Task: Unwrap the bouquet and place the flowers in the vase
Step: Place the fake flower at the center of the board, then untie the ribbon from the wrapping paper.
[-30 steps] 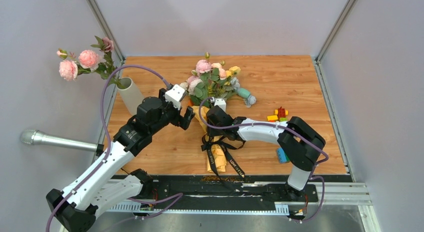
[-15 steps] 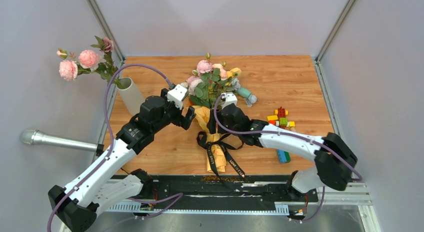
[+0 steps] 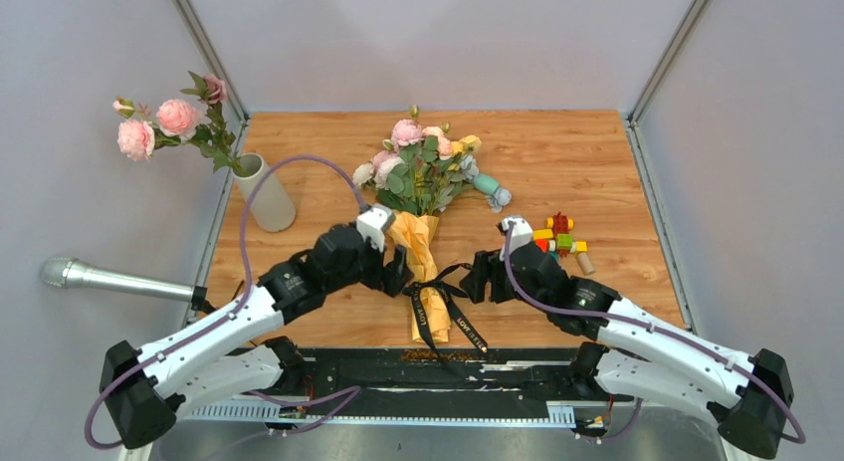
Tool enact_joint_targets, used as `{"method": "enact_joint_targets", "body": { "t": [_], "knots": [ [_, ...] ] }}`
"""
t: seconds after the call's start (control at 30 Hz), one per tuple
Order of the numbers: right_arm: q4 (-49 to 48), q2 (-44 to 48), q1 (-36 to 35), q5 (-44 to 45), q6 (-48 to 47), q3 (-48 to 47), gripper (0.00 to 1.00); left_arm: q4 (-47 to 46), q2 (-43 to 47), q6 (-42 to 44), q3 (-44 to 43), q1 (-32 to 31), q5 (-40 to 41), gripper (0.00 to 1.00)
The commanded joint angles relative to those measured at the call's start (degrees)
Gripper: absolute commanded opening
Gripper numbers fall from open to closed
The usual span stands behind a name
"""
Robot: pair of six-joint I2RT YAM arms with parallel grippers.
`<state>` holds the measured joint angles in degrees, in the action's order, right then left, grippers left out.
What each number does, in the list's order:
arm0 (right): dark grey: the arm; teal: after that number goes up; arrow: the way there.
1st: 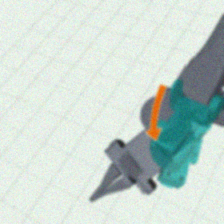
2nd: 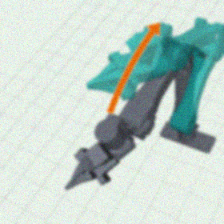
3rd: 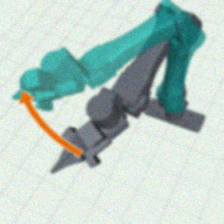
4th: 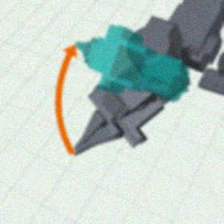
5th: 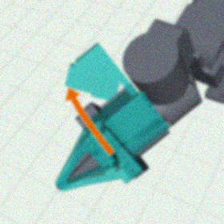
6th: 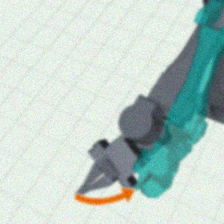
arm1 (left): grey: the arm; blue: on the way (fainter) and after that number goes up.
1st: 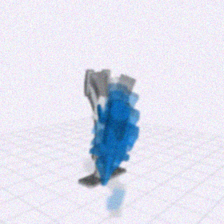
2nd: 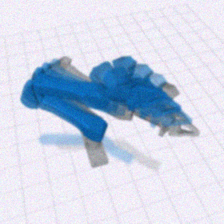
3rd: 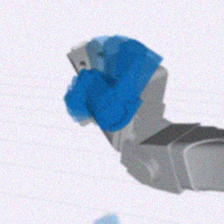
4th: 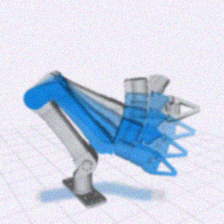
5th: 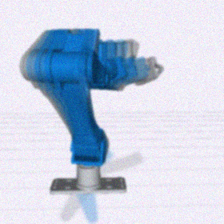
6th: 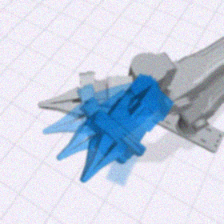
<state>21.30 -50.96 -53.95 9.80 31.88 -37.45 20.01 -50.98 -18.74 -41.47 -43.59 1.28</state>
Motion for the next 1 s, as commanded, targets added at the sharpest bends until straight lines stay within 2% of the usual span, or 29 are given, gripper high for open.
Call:
{"method": "enact_joint_targets", "body": {
  "t": [0.0, 0.17, 0.33, 0.57, 0.7, 0.8, 0.97],
  "knots": [
    [3.4, 6.2, -0.4, -1.6, 5.1, 7.4, 0.68, -6.4, -1.2, -14.1, 4.9, -9.7, 3.5, 0.95],
    [-0.7, 12.4, -1.8, -6.0, 7.9, 13.9, 0.65, -11.3, -0.9, -22.0, 10.3, -18.3, 7.4, 0.93],
    [1.5, 13.6, -2.8, -5.3, 8.8, 15.6, 0.63, -12.3, 0.5, -29.0, 13.4, -27.4, 14.8, 0.92],
    [1.8, 10.3, -6.3, -1.5, 12.8, 15.9, 0.62, -21.2, 0.7, -40.3, 20.4, -38.0, 23.8, 0.9],
    [3.3, 6.5, -11.2, 5.5, 15.3, 14.2, 0.58, -30.2, -0.9, -46.2, 23.8, -45.2, 30.9, 0.9],
    [5.2, 2.5, -14.6, 10.9, 17.6, 11.7, 0.56, -33.8, -4.9, -48.7, 24.2, -48.0, 34.4, 0.9],
    [5.0, -1.6, -16.3, 12.4, 20.5, 10.1, 0.54, -42.7, -12.2, -55.3, 27.6, -50.3, 36.1, 0.85]
  ]
}}
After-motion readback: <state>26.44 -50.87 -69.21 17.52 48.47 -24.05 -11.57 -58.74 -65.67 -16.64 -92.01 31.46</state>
